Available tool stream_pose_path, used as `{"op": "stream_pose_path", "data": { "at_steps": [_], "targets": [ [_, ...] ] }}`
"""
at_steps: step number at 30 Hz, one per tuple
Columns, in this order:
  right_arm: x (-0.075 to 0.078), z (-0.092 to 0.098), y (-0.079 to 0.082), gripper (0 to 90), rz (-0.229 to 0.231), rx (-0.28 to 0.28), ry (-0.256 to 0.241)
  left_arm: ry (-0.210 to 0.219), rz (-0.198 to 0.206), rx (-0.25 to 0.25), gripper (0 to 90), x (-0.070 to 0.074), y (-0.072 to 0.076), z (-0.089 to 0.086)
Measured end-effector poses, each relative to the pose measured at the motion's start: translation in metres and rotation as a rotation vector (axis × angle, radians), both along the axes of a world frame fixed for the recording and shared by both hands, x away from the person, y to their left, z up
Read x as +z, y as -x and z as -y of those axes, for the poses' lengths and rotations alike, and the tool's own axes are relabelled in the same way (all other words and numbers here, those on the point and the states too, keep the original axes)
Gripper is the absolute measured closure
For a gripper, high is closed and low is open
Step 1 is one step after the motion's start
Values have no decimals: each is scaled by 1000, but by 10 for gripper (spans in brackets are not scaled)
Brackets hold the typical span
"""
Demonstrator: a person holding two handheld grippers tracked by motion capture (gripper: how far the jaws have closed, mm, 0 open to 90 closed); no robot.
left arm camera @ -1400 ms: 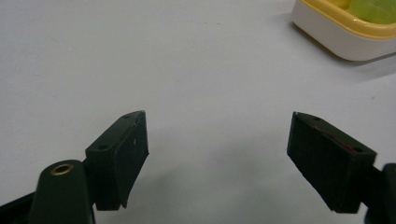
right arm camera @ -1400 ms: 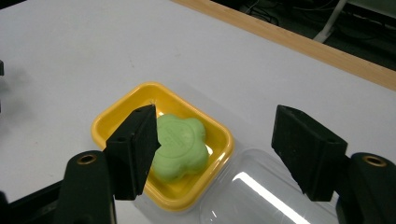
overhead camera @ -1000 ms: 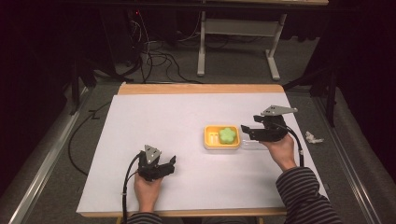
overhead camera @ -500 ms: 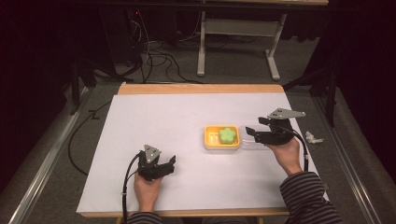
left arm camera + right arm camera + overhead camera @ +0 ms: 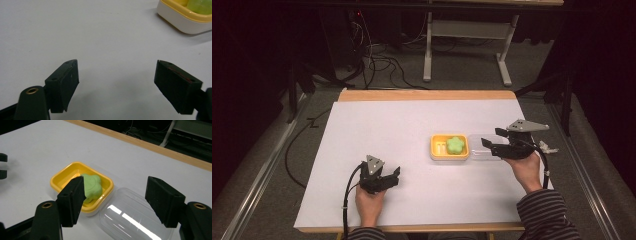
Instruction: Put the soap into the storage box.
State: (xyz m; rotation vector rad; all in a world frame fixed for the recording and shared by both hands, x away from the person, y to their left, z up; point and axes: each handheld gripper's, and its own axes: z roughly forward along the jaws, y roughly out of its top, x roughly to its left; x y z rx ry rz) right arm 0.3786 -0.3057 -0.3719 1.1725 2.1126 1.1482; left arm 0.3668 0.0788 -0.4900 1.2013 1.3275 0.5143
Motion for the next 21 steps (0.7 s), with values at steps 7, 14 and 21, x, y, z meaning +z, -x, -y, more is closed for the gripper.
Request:
{"op": "stream_pose_path", "data": {
  "at_steps": [7,14,21],
  "targets": [
    [2,7,9,326,8,-6,-5,4,-5,-1,205,0,0,0],
    [3,13,20,326,10,-15,-10,4,0,-1,205,0,0,0],
    [3,17,28,326,35,-16,-28,-6,8,-1,204,0,1,0]
  ]
}}
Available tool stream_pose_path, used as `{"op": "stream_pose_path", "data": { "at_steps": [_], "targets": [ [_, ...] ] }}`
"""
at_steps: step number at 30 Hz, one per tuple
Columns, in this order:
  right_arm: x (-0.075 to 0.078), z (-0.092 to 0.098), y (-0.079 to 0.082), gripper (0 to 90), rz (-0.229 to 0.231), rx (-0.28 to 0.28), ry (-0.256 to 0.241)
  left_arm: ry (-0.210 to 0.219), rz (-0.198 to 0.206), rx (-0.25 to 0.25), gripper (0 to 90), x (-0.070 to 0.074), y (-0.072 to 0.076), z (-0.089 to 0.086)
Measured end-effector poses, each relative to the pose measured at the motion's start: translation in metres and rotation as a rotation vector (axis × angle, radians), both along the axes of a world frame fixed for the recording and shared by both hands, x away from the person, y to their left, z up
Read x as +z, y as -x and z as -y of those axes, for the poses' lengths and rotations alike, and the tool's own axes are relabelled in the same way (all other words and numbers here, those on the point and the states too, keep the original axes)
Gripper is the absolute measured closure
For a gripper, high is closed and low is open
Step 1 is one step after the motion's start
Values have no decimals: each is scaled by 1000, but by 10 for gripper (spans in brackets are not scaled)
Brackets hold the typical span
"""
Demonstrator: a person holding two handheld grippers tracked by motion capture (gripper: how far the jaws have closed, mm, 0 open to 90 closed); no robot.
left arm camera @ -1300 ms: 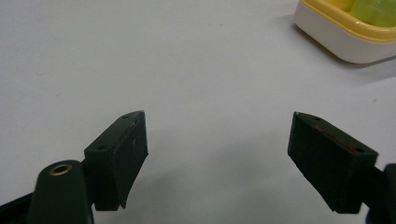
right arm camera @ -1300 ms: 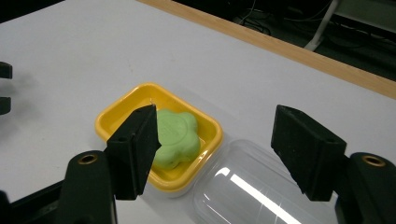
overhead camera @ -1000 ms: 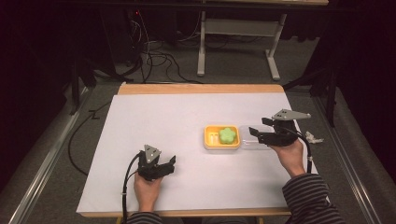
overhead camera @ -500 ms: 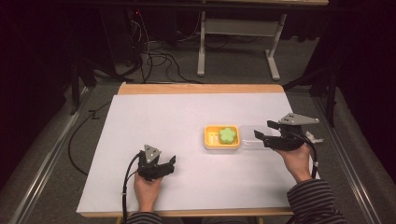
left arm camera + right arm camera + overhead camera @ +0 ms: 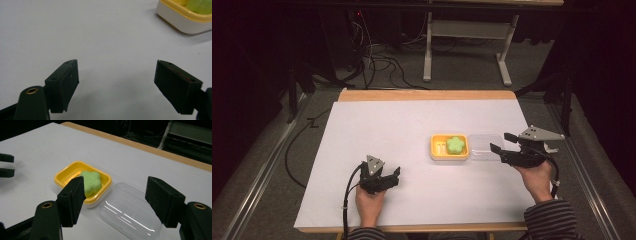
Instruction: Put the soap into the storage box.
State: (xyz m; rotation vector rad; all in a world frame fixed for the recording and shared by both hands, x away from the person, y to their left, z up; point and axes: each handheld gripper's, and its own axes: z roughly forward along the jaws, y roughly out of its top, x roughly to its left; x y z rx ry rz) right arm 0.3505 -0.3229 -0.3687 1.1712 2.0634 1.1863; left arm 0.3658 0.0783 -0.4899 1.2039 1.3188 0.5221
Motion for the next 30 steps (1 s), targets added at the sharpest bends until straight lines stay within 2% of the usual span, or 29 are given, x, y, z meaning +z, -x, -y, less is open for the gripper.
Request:
{"op": "stream_pose_path", "data": {
  "at_steps": [7,22,30],
  "targets": [
    [0,3,8,326,5,-7,-2,12,11,0,203,1,1,-1],
    [-6,17,28,326,17,-36,-27,17,7,0,204,1,1,-1],
    [-12,18,33,325,21,-47,-15,16,10,-3,204,1,1,-1]
  ]
}}
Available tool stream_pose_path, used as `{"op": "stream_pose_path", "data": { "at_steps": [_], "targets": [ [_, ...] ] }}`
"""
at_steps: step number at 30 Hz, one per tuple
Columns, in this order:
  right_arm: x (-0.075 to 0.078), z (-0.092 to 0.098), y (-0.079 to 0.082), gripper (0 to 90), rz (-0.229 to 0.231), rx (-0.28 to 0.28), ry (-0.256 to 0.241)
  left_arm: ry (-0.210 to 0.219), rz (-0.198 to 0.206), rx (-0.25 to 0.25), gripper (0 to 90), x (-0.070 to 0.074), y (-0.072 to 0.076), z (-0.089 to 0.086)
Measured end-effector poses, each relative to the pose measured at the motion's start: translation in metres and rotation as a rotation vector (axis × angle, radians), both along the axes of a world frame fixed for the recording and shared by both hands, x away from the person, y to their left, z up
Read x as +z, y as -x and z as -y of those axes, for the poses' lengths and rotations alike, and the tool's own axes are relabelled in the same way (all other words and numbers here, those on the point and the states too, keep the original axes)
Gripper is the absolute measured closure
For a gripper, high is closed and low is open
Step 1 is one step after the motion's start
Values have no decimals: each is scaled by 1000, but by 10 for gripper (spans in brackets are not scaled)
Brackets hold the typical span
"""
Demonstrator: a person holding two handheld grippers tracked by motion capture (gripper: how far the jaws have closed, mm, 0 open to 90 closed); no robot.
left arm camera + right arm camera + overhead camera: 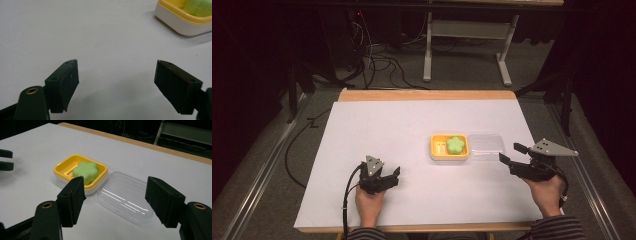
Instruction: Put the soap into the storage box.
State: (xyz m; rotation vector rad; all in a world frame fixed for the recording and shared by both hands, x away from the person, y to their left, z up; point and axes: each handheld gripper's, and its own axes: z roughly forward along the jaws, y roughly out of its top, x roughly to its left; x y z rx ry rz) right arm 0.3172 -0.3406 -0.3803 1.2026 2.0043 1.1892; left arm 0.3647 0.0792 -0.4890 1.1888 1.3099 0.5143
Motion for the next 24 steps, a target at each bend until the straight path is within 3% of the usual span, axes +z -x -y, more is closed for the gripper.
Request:
{"op": "stream_pose_path", "data": {
  "at_steps": [14,24],
  "targets": [
    [-14,1,10,325,-5,-12,-31,-5,-1,0,204,0,0,0],
    [-30,-8,10,325,-40,-2,-26,-7,1,-1,203,0,0,0]
  ]
}}
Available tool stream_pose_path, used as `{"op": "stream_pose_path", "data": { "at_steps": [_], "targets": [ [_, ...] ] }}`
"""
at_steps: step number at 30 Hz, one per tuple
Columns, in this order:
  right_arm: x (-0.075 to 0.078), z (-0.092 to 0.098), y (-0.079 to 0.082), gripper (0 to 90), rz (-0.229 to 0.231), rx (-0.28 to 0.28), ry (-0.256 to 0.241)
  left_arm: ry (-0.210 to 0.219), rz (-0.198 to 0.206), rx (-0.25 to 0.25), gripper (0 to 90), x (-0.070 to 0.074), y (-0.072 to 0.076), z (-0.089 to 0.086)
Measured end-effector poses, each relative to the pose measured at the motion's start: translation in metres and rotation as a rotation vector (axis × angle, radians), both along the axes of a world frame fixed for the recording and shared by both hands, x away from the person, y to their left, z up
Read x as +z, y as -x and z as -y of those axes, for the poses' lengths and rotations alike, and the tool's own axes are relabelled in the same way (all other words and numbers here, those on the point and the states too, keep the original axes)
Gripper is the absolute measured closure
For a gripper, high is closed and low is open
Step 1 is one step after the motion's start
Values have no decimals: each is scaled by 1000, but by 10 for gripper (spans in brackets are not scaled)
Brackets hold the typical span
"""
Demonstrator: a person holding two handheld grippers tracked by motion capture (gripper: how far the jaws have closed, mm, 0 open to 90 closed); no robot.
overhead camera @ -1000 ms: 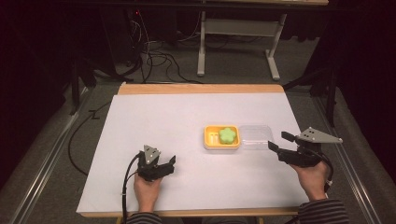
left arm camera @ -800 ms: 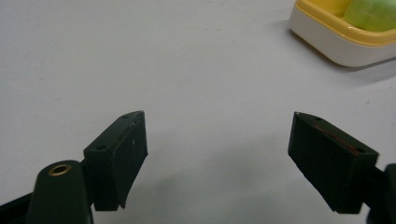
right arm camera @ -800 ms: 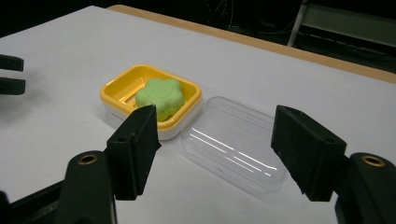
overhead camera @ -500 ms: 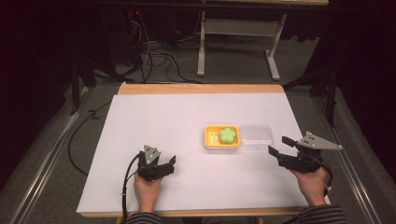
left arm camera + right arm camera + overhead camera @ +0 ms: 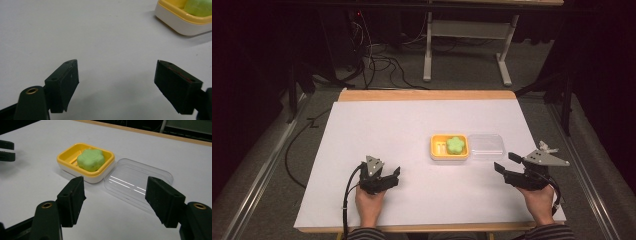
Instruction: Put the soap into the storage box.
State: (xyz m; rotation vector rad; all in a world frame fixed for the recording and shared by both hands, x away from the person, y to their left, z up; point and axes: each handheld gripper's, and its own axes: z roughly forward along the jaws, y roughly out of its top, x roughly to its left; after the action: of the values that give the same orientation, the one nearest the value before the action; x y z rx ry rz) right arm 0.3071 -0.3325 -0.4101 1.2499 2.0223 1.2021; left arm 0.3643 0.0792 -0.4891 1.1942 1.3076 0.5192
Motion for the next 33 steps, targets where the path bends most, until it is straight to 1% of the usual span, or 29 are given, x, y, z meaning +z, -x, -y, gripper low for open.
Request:
{"op": "stream_pose_path", "data": {
  "at_steps": [1,9,16,20,21,22,27,29,31,33],
  "targets": [
    [-1,-1,0,325,2,3,6,0,0,0,203,0,0,0],
    [-8,-8,1,325,-6,14,10,0,1,-1,203,0,0,0],
    [-18,-17,0,325,-32,31,20,-2,3,-3,203,0,0,0],
    [-23,-22,-3,325,-36,43,29,-2,3,-3,203,0,0,0],
    [-23,-23,-3,326,-45,41,28,-2,3,-3,203,0,0,0],
    [-24,-24,-4,326,-40,47,29,-1,3,-2,203,0,0,0],
    [-29,-29,-7,331,-66,51,29,0,1,-1,203,0,0,0],
    [-30,-31,-7,333,-64,45,39,-4,3,-3,203,0,0,1],
    [-31,-34,-7,335,-52,41,33,-5,5,-5,204,0,1,1],
    [-32,-38,-7,336,-48,46,50,-5,5,-6,204,0,1,1]
  ]
}}
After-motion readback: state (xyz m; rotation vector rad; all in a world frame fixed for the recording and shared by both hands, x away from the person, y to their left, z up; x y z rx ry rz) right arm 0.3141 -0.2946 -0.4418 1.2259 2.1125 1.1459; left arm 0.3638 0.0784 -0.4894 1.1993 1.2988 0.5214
